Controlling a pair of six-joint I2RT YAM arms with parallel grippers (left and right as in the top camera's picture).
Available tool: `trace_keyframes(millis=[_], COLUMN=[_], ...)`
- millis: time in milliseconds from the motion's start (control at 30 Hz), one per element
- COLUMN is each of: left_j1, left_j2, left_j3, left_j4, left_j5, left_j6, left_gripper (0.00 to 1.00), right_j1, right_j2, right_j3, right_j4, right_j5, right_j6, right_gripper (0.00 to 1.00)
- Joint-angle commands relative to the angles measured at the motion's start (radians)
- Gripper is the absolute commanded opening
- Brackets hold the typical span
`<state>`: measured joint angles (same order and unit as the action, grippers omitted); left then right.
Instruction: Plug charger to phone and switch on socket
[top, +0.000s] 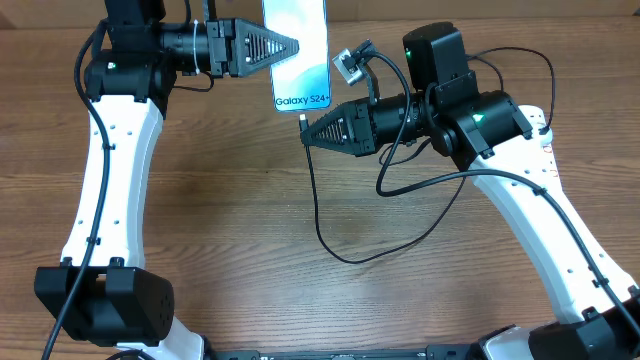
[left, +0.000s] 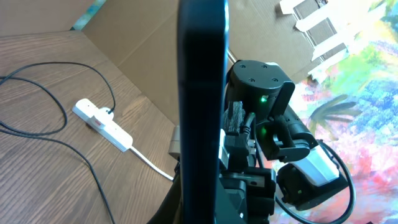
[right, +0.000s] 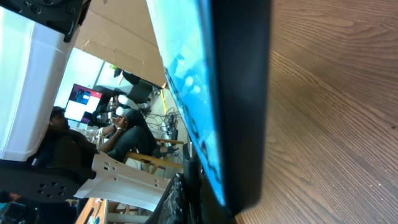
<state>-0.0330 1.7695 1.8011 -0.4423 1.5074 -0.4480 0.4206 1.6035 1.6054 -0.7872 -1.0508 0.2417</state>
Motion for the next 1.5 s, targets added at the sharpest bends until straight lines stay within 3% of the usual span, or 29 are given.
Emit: trace_keyframes(millis=[0,1467], left_j1=[-0.005,-0.005], left_j2=[-0.002,-0.002], left_j3=[0.006,0.006], left_j4=[0.013,0.013], left_j5=[0.024,0.057], left_j6=[-0.051,-0.085], left_gripper=[0.04,0.04], right_j1=[0.005,-0.024], right_j2=[-0.033,-0.033], right_j3=[0.031,0.031], right_j4=[0.002,0.076], right_j5=[-0.011,-0.005], right_j6=[-0.008,-0.004], right_gripper=[0.04,0.04])
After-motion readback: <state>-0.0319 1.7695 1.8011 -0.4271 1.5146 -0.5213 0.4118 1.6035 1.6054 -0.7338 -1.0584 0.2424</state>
